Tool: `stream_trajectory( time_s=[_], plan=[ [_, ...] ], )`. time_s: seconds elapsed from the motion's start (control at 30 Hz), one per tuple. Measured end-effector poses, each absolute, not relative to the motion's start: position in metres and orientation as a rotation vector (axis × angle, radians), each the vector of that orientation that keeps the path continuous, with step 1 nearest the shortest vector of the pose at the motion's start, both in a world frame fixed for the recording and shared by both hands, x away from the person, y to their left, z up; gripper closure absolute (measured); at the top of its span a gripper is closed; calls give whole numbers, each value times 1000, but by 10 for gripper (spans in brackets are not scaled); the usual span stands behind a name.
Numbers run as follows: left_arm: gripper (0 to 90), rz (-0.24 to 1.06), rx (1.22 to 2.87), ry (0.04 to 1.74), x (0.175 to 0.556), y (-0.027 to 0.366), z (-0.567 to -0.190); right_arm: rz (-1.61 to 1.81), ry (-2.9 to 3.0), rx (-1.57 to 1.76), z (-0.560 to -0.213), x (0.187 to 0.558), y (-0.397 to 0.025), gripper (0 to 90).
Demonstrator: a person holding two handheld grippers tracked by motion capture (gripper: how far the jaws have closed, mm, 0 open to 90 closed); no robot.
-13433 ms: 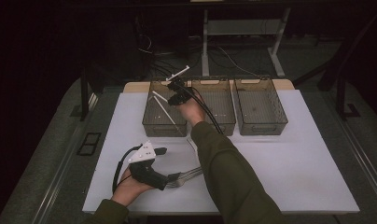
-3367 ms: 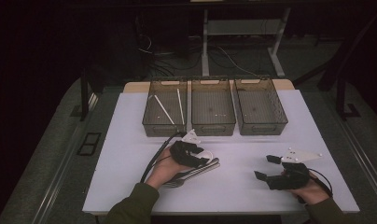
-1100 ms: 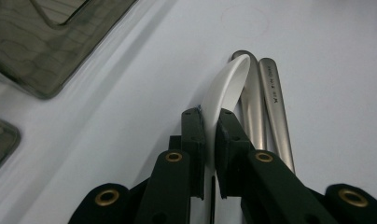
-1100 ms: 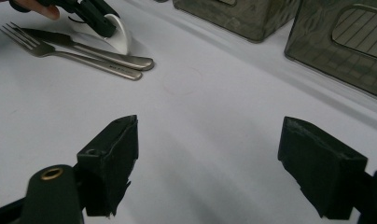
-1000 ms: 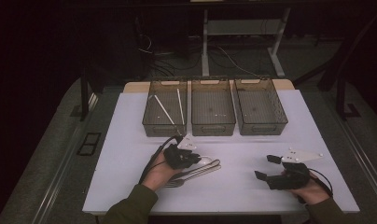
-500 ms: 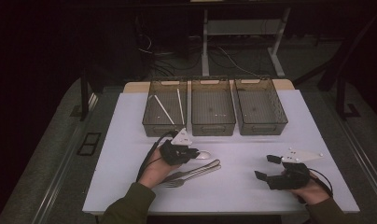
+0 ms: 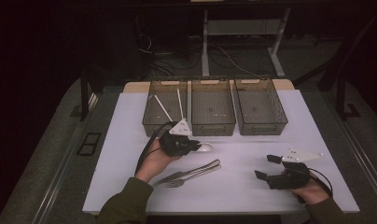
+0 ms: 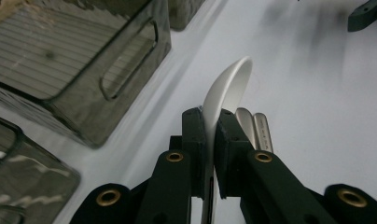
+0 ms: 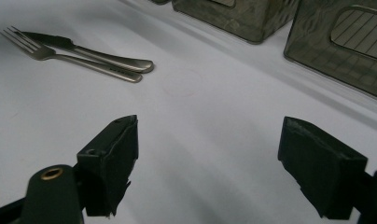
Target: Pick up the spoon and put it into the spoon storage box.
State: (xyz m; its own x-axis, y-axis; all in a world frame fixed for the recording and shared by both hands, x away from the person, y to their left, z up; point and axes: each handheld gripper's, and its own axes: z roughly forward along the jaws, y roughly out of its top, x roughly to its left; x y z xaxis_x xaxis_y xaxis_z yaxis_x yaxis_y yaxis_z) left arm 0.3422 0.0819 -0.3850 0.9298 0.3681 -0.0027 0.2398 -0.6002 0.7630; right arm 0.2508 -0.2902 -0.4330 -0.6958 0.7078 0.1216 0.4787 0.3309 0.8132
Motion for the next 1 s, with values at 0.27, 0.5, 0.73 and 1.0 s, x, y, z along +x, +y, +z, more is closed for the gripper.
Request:
stream_trajectory(
  time_s=[0.27,0.5,0.73,1.0],
  plan=[
    [830,215,2221,410,356,78,-362,1301,2337,1073,-433,251,-291,199],
    [830,230,2210,389,373,74,-342,1305,2336,1079,-433,251,-291,199],
    [830,252,2208,371,387,63,-327,1308,2334,1081,-433,251,-291,199],
    [830,289,2226,360,408,42,-319,1313,2333,1083,-432,251,-291,199]
  ],
)
